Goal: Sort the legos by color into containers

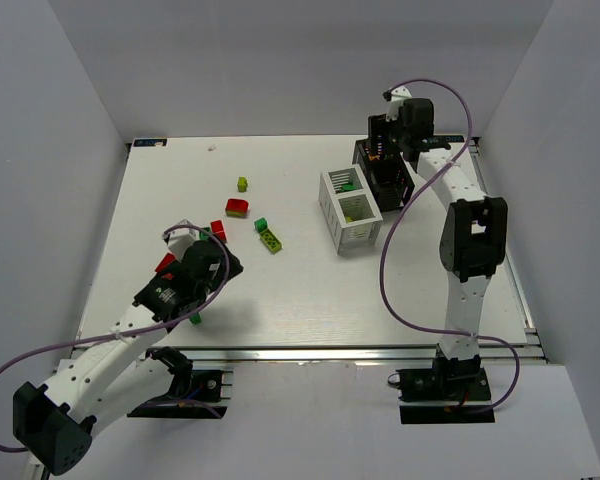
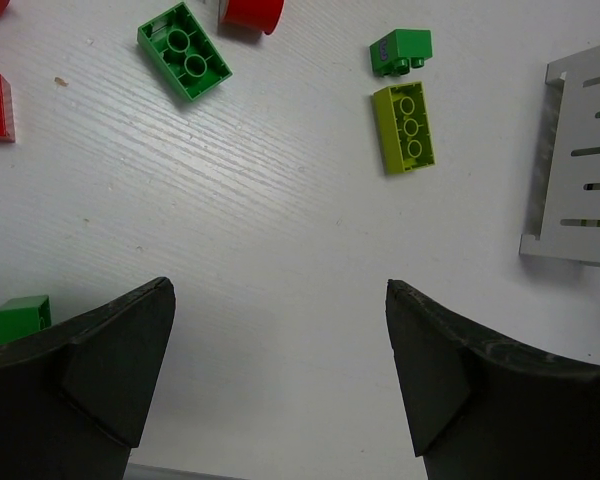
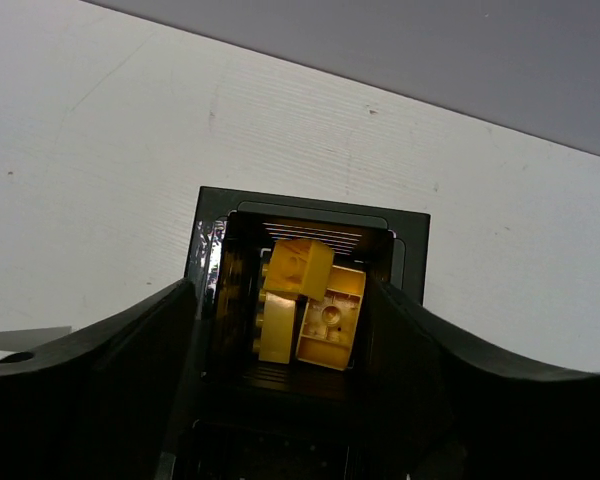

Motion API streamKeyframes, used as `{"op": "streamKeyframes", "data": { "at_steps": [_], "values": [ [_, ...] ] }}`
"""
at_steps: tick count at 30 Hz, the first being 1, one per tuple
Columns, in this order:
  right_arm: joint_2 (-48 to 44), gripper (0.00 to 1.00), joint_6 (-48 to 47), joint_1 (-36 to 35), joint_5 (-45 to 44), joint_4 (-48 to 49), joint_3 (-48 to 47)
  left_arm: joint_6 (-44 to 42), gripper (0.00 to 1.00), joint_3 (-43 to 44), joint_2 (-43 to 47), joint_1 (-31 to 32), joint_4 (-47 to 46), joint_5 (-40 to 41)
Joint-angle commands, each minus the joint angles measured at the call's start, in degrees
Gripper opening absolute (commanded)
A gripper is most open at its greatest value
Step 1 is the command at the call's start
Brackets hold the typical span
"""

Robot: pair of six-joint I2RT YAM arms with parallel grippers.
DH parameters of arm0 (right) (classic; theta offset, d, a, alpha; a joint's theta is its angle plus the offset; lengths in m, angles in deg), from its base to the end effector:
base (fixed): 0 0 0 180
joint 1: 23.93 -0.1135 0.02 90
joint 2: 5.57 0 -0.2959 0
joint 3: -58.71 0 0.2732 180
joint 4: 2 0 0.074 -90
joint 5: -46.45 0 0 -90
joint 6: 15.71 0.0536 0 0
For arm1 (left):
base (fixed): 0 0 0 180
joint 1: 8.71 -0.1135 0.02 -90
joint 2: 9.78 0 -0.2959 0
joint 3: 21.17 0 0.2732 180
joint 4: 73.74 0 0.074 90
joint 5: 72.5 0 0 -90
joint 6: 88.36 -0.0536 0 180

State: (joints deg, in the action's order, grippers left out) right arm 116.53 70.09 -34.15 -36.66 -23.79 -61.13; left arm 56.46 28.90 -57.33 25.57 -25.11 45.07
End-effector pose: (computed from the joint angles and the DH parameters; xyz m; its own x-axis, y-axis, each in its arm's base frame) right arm 0.5563 0.1068 0.3015 -0.3792 -0.1422 -0.9143 -0.3126 0.9497 -0.0181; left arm 0.1606 -0.0795 0.2563 -0.5345 -0.5125 -0.6721 -0.3518 0.8579 -0.3745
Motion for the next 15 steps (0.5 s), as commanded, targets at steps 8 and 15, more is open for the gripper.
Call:
{"op": "streamKeyframes", "data": {
  "at_steps": [8,15],
  "values": [
    [-11.8,0.89,-17.9,2.1,19.0,-4.1,3.4,-1.5,0.98,7.6,-3.5,-1.3,2.1,-1.5],
    [-26.7,0.65,-23.7,3.4,42.3,-1.7,19.7,-5.2,0.98,11.9,-11.9,-9.7,4.3,-10.2]
  ]
}}
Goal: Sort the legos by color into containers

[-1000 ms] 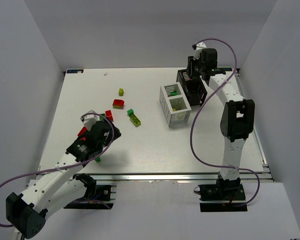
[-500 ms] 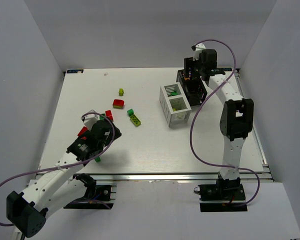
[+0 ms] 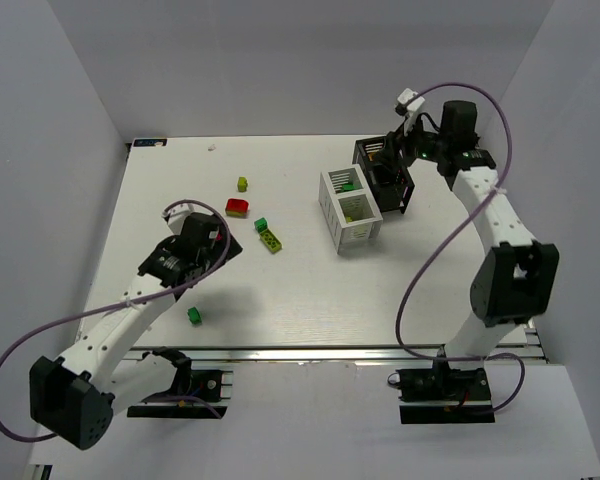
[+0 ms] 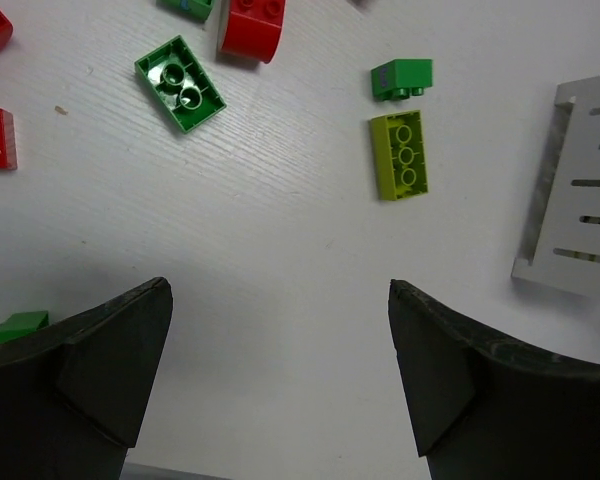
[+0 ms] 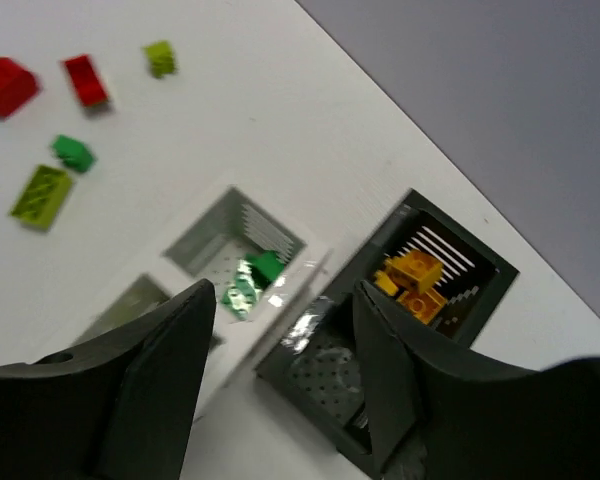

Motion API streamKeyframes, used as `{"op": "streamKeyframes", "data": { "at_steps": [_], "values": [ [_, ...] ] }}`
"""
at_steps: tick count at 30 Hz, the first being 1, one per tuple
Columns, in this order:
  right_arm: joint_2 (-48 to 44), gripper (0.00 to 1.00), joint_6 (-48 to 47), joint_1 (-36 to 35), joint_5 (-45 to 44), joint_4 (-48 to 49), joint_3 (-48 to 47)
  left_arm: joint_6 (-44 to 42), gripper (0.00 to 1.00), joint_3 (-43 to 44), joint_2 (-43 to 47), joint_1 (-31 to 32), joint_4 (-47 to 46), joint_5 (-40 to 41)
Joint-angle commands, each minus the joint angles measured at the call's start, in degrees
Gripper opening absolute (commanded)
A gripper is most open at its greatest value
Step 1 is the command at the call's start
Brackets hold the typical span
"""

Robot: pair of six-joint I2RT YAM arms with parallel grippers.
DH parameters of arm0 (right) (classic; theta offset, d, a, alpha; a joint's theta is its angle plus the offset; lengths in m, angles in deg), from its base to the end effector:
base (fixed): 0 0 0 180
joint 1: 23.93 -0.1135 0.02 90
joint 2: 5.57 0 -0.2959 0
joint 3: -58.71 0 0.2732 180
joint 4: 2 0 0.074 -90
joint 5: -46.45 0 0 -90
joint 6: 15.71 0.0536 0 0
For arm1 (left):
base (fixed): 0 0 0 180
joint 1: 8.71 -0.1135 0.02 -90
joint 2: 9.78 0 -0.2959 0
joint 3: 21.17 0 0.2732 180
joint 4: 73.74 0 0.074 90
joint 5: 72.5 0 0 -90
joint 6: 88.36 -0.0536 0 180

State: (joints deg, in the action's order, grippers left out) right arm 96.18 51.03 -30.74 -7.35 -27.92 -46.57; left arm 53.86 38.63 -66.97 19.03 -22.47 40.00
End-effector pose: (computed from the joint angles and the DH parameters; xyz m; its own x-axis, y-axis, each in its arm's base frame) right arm 0.4543 0.0861 0.3754 -0.0956 -0.3323 -0.9383 -0.7354 0.6588 -0.1585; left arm 0.1991 -0.0815 0.2819 -0.5702 -0.5252 -0.6317 -0.3988 0.8492 -0.3460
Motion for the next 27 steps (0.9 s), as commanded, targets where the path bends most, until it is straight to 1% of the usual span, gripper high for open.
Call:
{"op": "streamKeyframes", "data": {
  "at_steps": [1,2,3,4,5,6,8,9,10,11,12,14,15,16,18,19,21,22,23,24,25,27],
  "values": [
    [-9.4,0.62,-5.8,0.0,14.3,2.4,6.8,-3.0,0.98,2.5,-3.2,-4.1,1.5,-7.8],
    [-10.8,0.59,-6.3,0.0,15.6,2.7,9.8,-3.7,0.98,3.2,-5.2,-5.4,1.3,-9.0],
    [-12.1,0.54,-7.0,0.0,16.1,2.9,11.0,-4.1,0.98,3.3,-6.2,-5.9,0.2,-10.5],
    [-14.3,0.52,-7.4,0.0,16.3,2.5,12.1,-4.8,0.98,3.7,-7.2,-6.3,-1.0,-12.5],
    [-15.3,0.5,-7.7,0.0,16.4,2.4,13.0,-5.5,0.98,4.5,-9.8,-6.5,-1.8,-16.7],
    [-16.3,0.46,-7.9,0.0,16.3,2.3,15.1,-5.6,0.98,5.0,-11.3,-6.5,-3.6,-18.4],
    [-19.0,0.43,-8.4,0.0,16.1,1.5,16.8,-5.0,0.98,6.5,-14.3,-6.5,-5.9,-22.4],
    [-19.8,0.43,-8.4,0.0,15.9,1.5,19.0,-4.2,0.98,7.1,-17.2,-6.4,-7.2,-24.4],
    [-21.8,0.43,-8.3,0.0,15.7,1.6,20.3,-3.5,0.98,8.0,-18.8,-6.4,-7.1,-24.6],
    [-23.0,0.44,-7.9,0.0,15.0,2.2,21.6,-2.1,0.98,9.1,-20.6,-6.3,-6.6,-23.7],
    [-24.0,0.44,-7.3,0.0,14.5,2.9,24.5,-1.1,0.98,12.2,-24.2,-6.0,-4.4,-23.3],
    [-27.1,0.47,-5.8,0.0,13.2,5.5,27.4,0.8,0.98,16.0,-28.4,-5.0,-1.3,-19.9],
    [-28.1,0.48,-5.4,0.0,12.8,6.3,28.7,1.5,0.98,20.0,-30.4,-4.5,1.7,-17.6],
    [-29.6,0.49,-5.0,0.0,12.4,7.0,30.8,1.9,0.98,22.2,-34.5,-3.9,3.2,-16.4],
    [-30.6,0.5,-3.9,0.0,11.1,7.9,32.1,3.0,0.98,26.1,-38.4,-2.2,6.7,-12.9],
    [-31.3,0.51,-3.5,0.1,10.8,8.0,32.6,3.2,0.98,29.6,-42.0,-1.8,7.5,-12.3],
    [-31.7,0.52,-2.0,0.5,10.2,8.7,33.7,4.4,0.98,33.0,-45.6,-1.0,10.5,-10.8],
    [-32.0,0.52,-1.4,0.7,10.0,9.0,34.0,4.6,0.98,36.3,-47.3,-0.8,11.5,-9.2],
    [-32.1,0.52,-1.0,0.7,10.0,9.1,34.4,5.8,0.98,38.1,-50.6,-0.4,13.1,-8.4],
    [-32.4,0.52,-0.4,0.9,9.9,9.4,34.6,6.3,0.98,39.8,-52.1,-0.2,15.8,-7.6],
    [-32.4,0.52,-0.1,1.1,9.9,9.4,34.7,6.7,0.97,43.0,-54.8,0.2,17.0,-6.3],
    [-32.6,0.52,0.1,1.4,10.0,9.2,35.0,7.3,0.96,44.9,-56.6,0.6,18.9,-5.4]
  ]
}}
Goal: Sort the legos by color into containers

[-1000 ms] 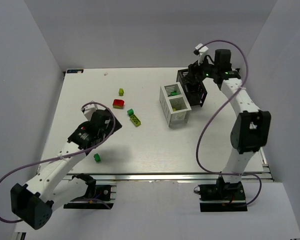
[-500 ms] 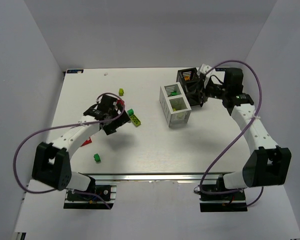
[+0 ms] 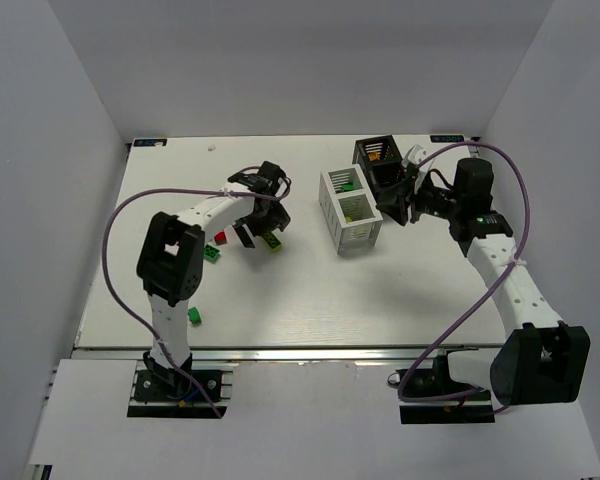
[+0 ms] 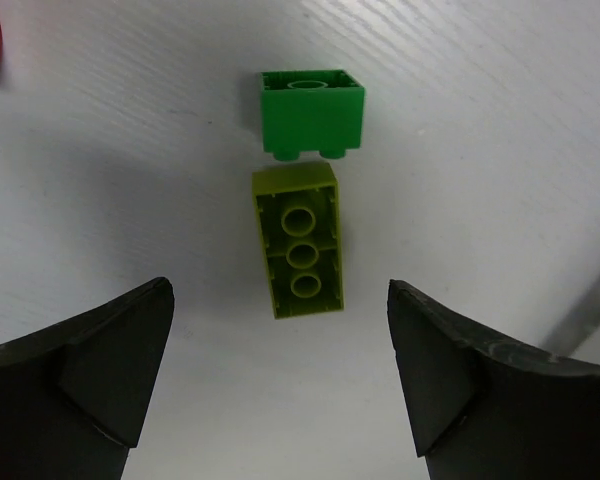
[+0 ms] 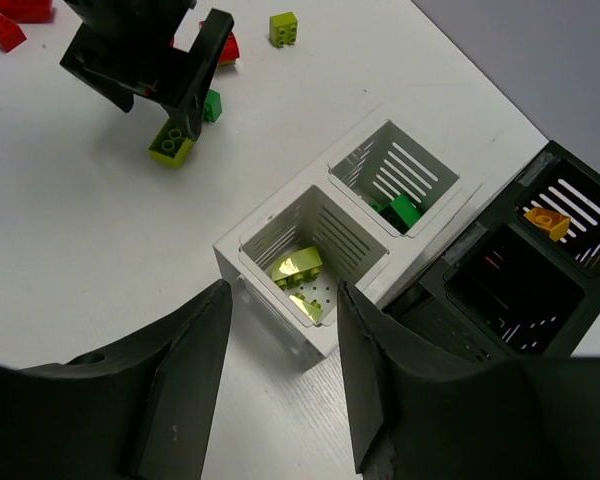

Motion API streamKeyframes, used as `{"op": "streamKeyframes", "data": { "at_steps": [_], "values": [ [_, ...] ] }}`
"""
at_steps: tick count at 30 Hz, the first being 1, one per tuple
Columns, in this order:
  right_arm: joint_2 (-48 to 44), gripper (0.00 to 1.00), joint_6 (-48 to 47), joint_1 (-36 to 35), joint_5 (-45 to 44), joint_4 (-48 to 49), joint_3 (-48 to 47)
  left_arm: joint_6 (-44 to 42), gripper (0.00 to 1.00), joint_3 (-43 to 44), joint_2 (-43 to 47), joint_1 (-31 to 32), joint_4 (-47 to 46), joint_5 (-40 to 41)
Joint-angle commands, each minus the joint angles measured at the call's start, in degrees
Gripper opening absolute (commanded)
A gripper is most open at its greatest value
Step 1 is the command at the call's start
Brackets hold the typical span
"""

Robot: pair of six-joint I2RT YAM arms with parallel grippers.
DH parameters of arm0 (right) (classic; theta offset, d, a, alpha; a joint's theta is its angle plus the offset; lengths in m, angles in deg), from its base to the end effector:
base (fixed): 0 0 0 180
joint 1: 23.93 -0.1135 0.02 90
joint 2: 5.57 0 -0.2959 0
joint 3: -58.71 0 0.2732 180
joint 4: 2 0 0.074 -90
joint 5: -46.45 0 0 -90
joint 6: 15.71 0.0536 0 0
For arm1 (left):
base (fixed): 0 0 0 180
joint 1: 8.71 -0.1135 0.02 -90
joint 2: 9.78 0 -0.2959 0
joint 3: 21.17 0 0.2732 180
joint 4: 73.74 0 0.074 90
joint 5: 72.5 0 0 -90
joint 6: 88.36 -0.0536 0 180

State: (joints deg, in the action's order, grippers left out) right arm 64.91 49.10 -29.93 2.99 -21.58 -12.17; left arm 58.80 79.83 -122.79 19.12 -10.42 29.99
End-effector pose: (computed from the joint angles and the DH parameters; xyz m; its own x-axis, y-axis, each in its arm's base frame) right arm 0.2933 0.0700 0.3579 0.0251 -0.2917 -0.9562 -0.8211 0.5396 -0.1862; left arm 0.3900 -0.1928 0.2068 -0.8062 -0.5020 -0.3131 -0.4979 0.8615 -0.0993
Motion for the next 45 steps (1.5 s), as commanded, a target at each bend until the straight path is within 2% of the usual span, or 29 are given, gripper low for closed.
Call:
{"op": "streamKeyframes", "data": {
  "at_steps": [1,22,26,28,29,30,33,39,45],
  "values": [
    [-1.2,0.52,2.1,0.6,-0.4,2.8,0.6,2.4,0.96,4.4,-1.3,0.8,6.8,5.0],
    [-0.7,0.52,3.9,0.8,0.4,2.6,-0.7,3.1,0.79,4.4,-7.5,1.1,1.3,4.7],
    [-0.8,0.52,3.8,0.8,0.7,2.2,-0.7,3.1,0.69,3.4,-7.0,1.1,0.6,4.6],
    [-0.5,0.52,4.0,0.8,1.0,2.2,-0.7,3.2,0.61,3.2,-6.7,1.3,1.1,5.3],
    [-0.4,0.52,4.1,0.7,1.1,2.2,-0.8,3.5,0.56,3.1,-6.2,1.3,1.7,6.4],
    [-0.4,0.52,4.1,0.8,1.1,2.2,-0.9,3.5,0.46,3.0,-5.9,1.6,1.8,6.8],
    [-0.4,0.52,4.1,0.7,1.4,2.1,-1.3,3.4,0.3,1.6,-4.6,1.8,1.2,6.8],
    [-0.9,0.52,3.9,0.7,1.3,1.4,-1.7,2.9,0.17,-1.5,-2.1,3.1,-0.1,6.1],
    [-1.7,0.51,3.3,0.8,1.2,0.3,-1.2,-0.2,0.03,-4.1,4.5,6.8,-1.5,5.9]
  ]
}}
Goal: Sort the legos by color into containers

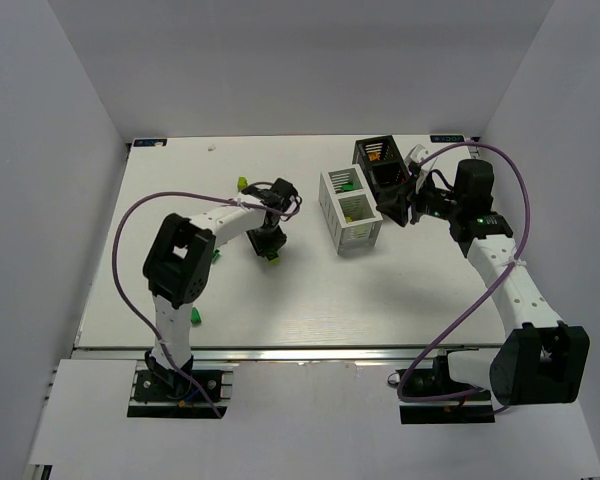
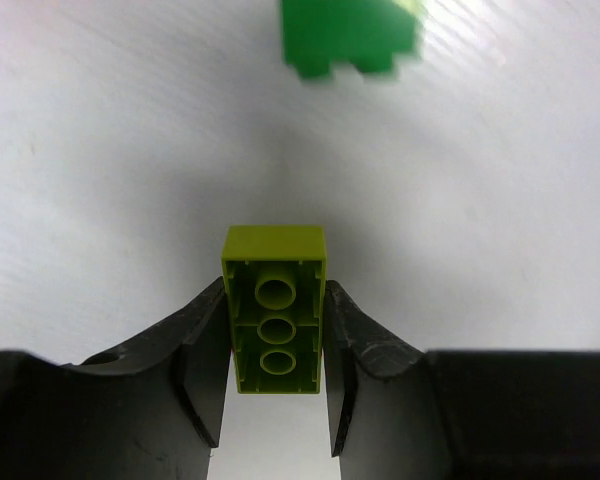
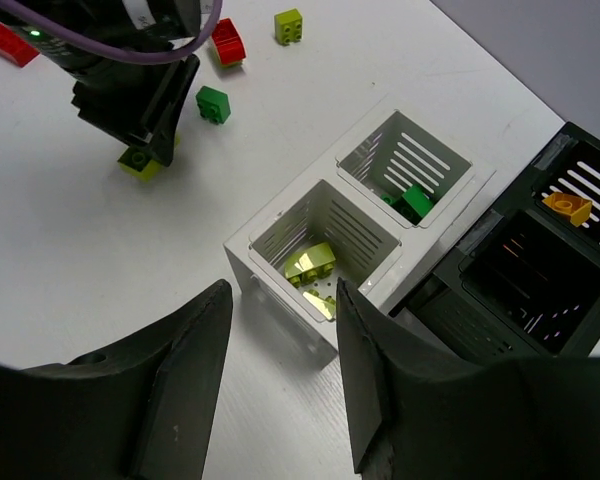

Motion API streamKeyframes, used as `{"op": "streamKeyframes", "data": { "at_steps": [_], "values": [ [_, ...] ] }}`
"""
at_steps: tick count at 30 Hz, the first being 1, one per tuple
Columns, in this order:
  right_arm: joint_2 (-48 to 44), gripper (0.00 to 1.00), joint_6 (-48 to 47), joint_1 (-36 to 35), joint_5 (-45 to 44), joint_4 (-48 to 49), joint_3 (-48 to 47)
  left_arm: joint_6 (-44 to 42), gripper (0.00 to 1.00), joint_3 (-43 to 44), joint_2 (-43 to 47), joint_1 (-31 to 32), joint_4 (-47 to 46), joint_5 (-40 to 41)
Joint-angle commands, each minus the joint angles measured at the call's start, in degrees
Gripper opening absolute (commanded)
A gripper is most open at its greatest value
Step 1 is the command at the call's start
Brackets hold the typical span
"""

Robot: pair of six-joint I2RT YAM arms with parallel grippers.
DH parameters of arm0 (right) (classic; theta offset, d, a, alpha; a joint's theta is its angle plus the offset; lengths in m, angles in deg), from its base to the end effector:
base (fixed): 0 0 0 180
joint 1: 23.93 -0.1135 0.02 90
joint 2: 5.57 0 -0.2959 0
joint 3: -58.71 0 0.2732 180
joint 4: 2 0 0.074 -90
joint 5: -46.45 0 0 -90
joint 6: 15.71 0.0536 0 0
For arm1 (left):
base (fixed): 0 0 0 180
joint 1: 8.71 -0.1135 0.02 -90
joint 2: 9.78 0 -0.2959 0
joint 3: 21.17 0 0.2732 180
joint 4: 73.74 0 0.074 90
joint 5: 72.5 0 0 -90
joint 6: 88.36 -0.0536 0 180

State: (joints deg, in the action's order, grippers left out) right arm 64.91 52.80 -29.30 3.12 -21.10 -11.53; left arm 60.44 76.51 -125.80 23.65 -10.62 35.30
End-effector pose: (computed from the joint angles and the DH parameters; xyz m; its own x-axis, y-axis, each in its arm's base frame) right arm 0.2939 0.0668 0.3546 -0.0329 -0.2556 -0.9662 -0.8164 0.5646 -0.1215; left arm 0.3700 -0.2151 0.1698 -0.8358 -0.4345 -0.3355 -0.4704 0.8820 0.0296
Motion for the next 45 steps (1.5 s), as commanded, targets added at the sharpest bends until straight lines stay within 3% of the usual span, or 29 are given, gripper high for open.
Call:
{"op": "streamKeyframes", "data": {
  "at_steps": [1,5,13,20,31,40,45],
  "values": [
    [-1.8,0.51,-0.4,0.2,1.1,-0.3,-1.7,-2.7,0.0,-1.4,9.7,2.7,-2.3,0.2],
    [-2.4,0.51,-0.1,0.2,1.4,-0.2,-1.2,-5.0,0.0,-4.6,14.8,4.6,-6.7,-2.7],
    [-3.6,0.51,1.2,0.2,1.4,0.2,-1.2,-11.6,0.0,-9.1,21.2,7.4,-24.6,-13.9],
    [-5.1,0.51,0.4,0.2,0.6,-1.1,-0.4,-15.6,0.0,-3.8,16.6,9.9,-31.7,-20.9],
    [-5.1,0.51,0.1,0.4,0.4,-1.4,-0.9,-16.4,0.03,5.3,10.1,11.5,-36.5,-20.5],
    [-5.0,0.51,-0.2,0.5,0.2,-1.9,-1.2,-17.3,0.17,13.7,2.3,11.6,-37.3,-20.9],
    [-5.0,0.51,-0.6,0.6,0.0,-2.5,-1.8,-17.5,0.34,16.4,-0.4,11.5,-37.4,-20.5]
  ]
}}
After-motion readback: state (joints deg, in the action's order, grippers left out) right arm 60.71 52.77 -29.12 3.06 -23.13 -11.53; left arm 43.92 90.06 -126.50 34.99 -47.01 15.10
